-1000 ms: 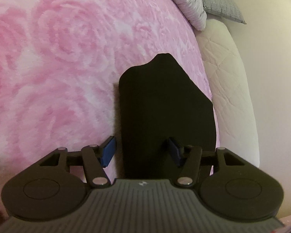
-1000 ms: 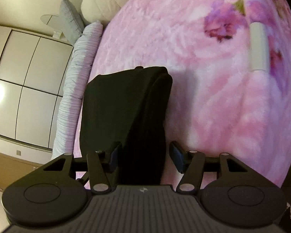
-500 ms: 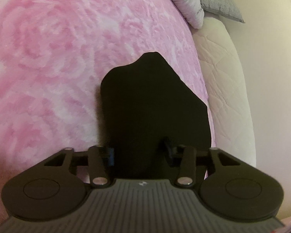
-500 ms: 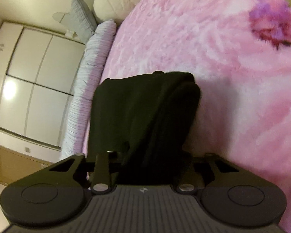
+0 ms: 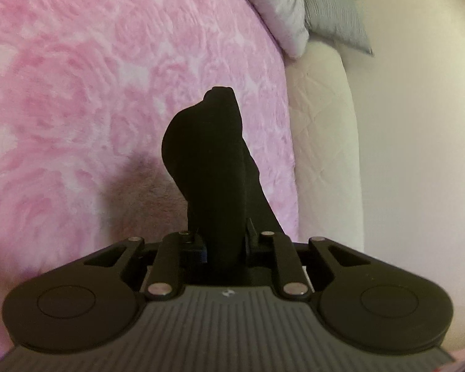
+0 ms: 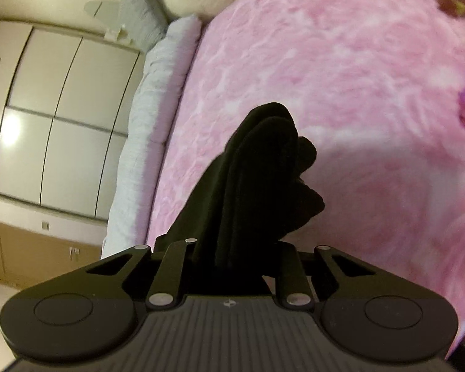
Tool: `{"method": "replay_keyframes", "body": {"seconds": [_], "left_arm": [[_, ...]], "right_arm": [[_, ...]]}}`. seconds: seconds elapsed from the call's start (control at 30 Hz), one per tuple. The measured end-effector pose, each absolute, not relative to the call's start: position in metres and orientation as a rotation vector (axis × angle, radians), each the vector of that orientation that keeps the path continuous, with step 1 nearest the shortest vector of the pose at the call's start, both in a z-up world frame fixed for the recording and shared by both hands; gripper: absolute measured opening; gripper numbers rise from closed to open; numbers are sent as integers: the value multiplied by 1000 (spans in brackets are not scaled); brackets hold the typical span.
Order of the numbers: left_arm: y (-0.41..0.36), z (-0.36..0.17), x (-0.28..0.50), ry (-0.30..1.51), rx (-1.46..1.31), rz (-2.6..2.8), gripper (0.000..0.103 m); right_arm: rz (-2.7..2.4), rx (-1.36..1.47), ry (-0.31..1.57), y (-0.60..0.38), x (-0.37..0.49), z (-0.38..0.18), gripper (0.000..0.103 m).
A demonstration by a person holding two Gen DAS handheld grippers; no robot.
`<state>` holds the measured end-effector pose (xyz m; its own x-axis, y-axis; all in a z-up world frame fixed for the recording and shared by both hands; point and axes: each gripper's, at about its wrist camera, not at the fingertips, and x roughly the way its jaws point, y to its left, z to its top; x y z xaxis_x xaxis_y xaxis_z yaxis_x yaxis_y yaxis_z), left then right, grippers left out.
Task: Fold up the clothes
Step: 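Lift the folded trousers with both grippers and carry them to the towel stack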
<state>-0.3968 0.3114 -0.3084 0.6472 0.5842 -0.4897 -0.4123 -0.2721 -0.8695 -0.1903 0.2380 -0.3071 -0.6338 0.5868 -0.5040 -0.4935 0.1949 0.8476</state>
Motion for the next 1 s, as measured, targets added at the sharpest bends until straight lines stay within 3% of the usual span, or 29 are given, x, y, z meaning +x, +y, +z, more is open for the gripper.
{"method": "replay_keyframes", "body": {"seconds": [0.27,0.53,0.73,1.0], "left_arm": [[222,-191,-489,-422,-1589,1185,15],[79,-95,-610,-768,-1418,1511,15],[-34,-79,-704,-978,-1319,1695,15],[-150,-105,-889,-1119,-1314,1770,15]], "right_arm": [[1770,-87,1728,246,-263,-189,20],[2132,-330,1855,267,-415,-98,20],[2345,-555,1906,228,-561,-71,20],[2415,-790,1905,148,-765,-73,20]]}}
